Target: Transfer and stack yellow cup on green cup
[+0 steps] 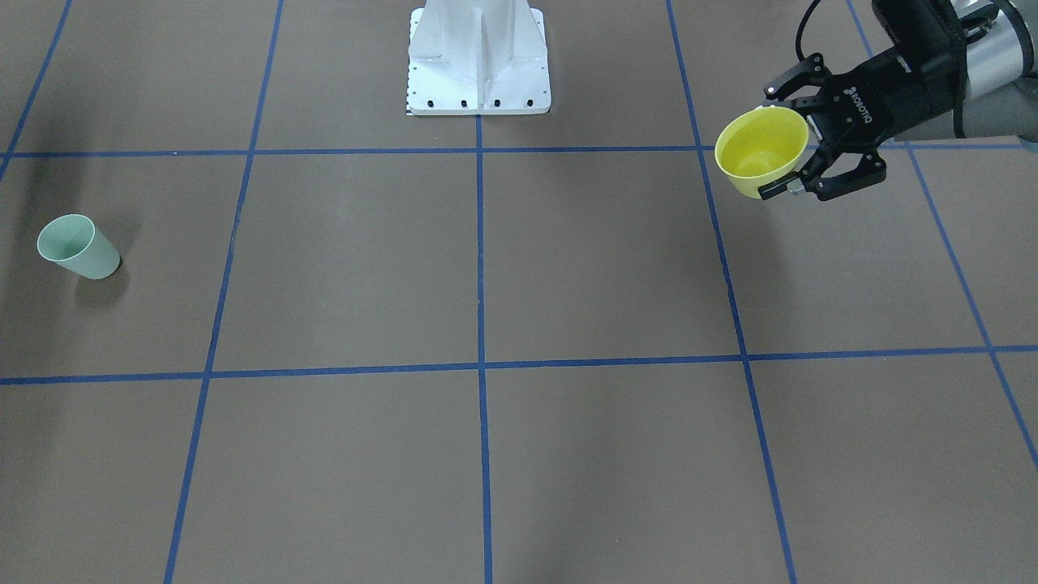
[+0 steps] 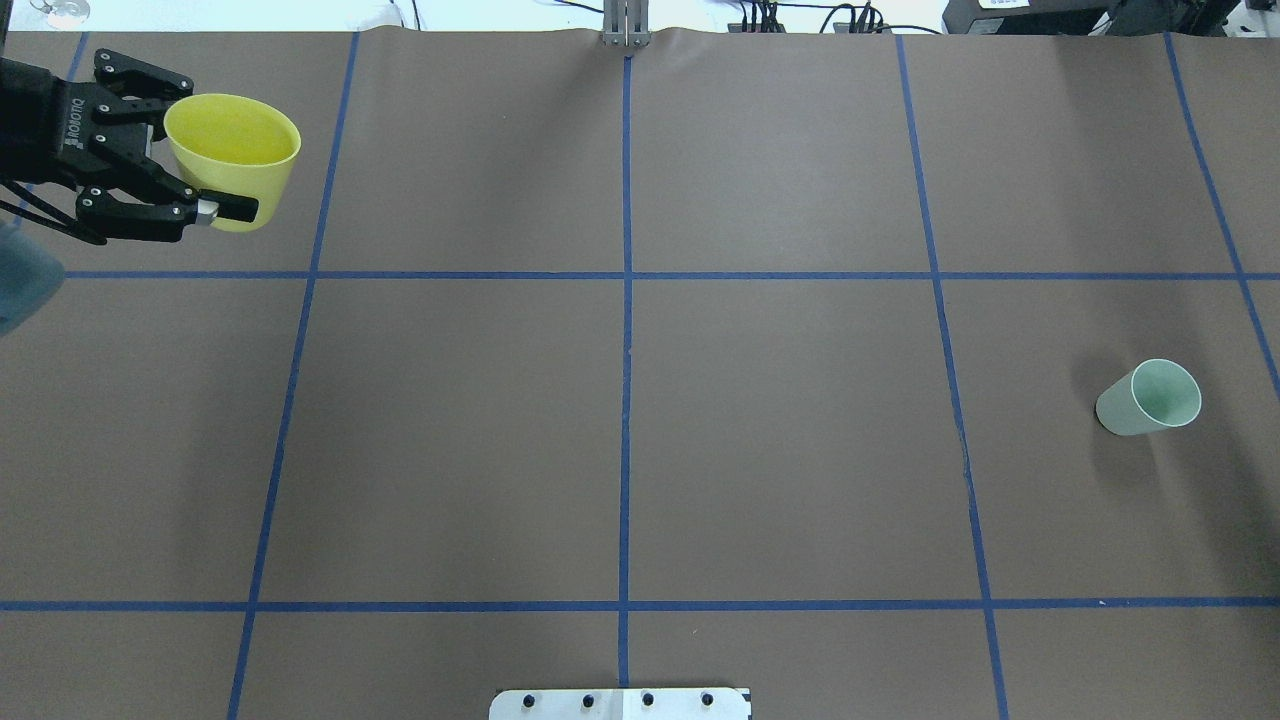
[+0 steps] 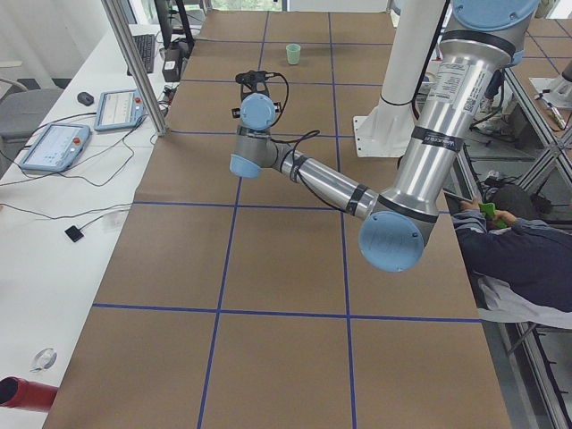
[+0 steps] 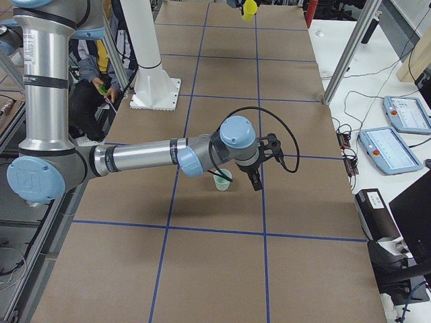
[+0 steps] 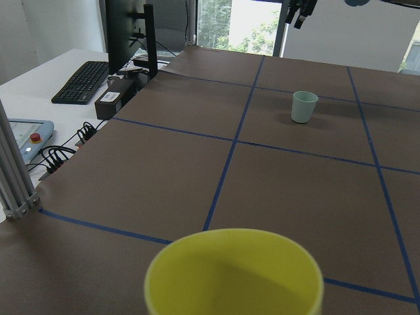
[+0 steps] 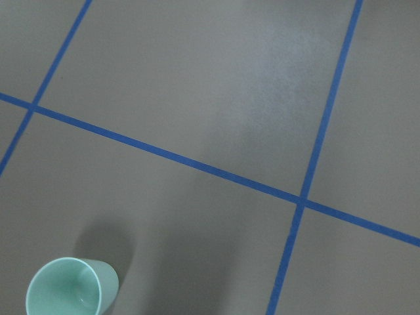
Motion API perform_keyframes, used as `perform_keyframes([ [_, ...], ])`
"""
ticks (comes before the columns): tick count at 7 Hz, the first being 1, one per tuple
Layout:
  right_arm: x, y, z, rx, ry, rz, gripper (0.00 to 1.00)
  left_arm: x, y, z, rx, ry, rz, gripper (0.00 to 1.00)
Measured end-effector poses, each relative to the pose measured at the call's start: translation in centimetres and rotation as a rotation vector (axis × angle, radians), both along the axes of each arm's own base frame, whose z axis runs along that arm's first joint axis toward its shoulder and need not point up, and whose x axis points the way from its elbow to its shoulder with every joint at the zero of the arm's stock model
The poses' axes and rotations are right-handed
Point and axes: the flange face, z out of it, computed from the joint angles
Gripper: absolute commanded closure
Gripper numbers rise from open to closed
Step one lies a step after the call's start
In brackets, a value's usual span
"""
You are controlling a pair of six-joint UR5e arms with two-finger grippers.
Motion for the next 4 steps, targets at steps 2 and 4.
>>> perform_keyframes([
  [2, -3.4, -3.9, -7.8, -0.097, -0.137, 0.027, 0.00, 0.7, -0.4, 0.4, -0.003, -0.005, 0.005, 0.87],
  [4, -9.8, -7.2, -17.1, -0.166, -0.223, 0.005, 0.00, 1.8, -0.9, -0.1, 0.029, 0.017, -0.002, 0.86],
])
